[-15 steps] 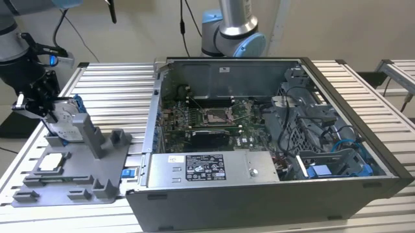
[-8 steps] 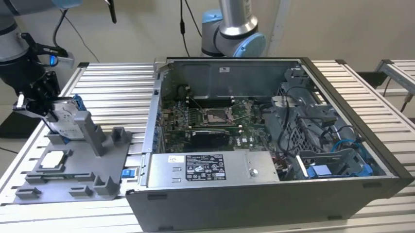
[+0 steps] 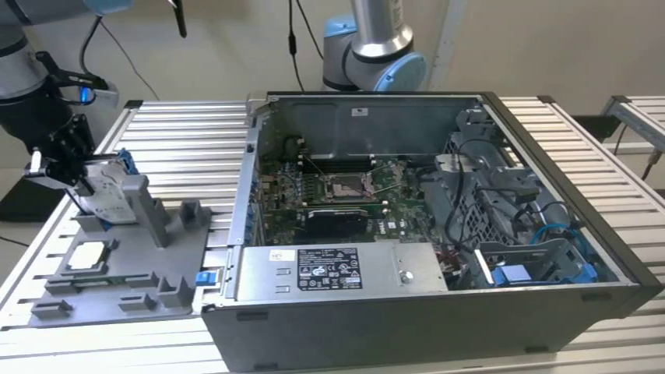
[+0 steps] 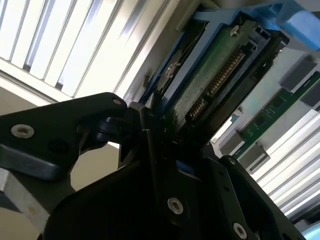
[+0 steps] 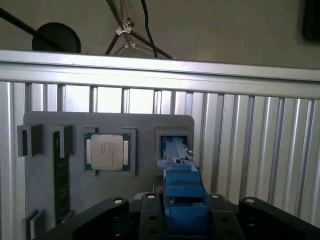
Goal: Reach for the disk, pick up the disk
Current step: 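Pick up the disk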
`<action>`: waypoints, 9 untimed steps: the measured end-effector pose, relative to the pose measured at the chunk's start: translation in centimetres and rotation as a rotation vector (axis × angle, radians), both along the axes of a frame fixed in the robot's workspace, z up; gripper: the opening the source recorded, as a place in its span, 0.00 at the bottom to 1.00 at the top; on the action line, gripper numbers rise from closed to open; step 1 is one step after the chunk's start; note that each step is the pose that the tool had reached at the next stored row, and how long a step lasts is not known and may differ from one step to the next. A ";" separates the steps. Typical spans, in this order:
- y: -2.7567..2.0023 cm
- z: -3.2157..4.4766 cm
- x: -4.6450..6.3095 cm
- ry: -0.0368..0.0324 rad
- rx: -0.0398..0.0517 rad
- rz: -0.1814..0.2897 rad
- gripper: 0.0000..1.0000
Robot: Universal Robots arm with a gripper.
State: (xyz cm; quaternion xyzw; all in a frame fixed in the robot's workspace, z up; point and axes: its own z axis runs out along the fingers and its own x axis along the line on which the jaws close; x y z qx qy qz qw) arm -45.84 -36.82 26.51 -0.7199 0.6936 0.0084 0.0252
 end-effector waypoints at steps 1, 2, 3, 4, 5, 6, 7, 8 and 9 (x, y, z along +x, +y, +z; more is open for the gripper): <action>0.00 0.00 0.0 0.0000 0.0000 0.000 0.00; 0.00 0.00 0.0 0.0000 0.0000 0.000 0.00; 0.00 0.00 0.0 0.0000 0.0000 0.000 0.00; 0.00 0.00 0.0 0.0000 0.0000 0.000 0.00; 0.00 0.00 0.0 0.0001 -0.0014 0.001 0.00; 0.00 0.00 0.0 0.0000 -0.0084 0.000 0.00; -0.01 0.00 0.0 -0.0001 -0.0107 -0.001 0.00; -0.01 0.00 0.0 0.0001 -0.0108 -0.006 0.00; 0.00 0.00 -0.1 0.0002 -0.0107 -0.016 0.00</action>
